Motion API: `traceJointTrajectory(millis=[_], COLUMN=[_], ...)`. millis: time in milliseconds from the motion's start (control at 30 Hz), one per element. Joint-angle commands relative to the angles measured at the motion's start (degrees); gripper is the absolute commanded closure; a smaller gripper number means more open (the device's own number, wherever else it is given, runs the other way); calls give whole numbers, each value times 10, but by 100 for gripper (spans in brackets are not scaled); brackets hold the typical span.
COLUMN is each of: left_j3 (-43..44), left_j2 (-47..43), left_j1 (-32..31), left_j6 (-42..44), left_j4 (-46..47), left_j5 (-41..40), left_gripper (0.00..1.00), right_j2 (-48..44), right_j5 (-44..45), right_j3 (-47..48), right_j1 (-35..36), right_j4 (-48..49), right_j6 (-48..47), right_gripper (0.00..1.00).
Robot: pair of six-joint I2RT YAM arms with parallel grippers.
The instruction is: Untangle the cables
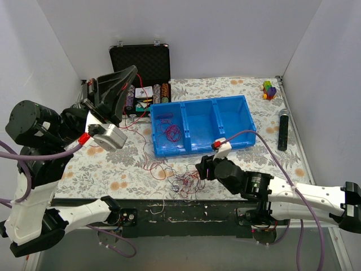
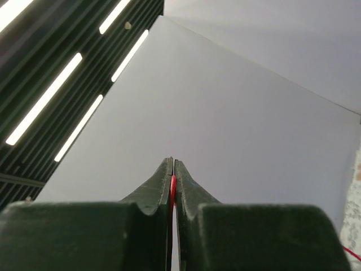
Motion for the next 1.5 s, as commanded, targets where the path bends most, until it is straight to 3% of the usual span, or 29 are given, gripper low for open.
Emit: traceJointTrajectory(millis=[0, 167, 300, 467, 700, 933, 1167, 1467], left_j3=[-36, -102, -148, -150, -129, -67, -76, -44], left_j2=[-18, -33, -48, -36, -20, 42, 66, 154], left_j1=[2, 3, 3, 2, 3, 2, 3, 12], left_j6=[-10, -141, -188, -277, -453, -399, -361, -440], left_j4=[-45, -33, -20, -5, -52, -151, -94, -62], left_j5=[3, -38, -17, -38, -109, -103, -149, -226], left_gripper=[100, 100, 100, 100, 100, 100, 100, 100], right_j2=[-38, -43, -49, -60, -35, 0, 5, -20], right_j5=[-3, 6, 4, -75, -124, -120, -117, -75], right_j3=[37, 93, 129, 138, 202, 235, 249, 237], right_j1=[2, 2, 2, 2, 3, 2, 2, 2], right_j4=[40, 30, 22, 53, -14, -20, -43, -46], right_j6=[-102, -138, -139, -201, -235, -242, -238, -218], right_gripper=[35, 30, 28, 28, 27, 26, 26, 27])
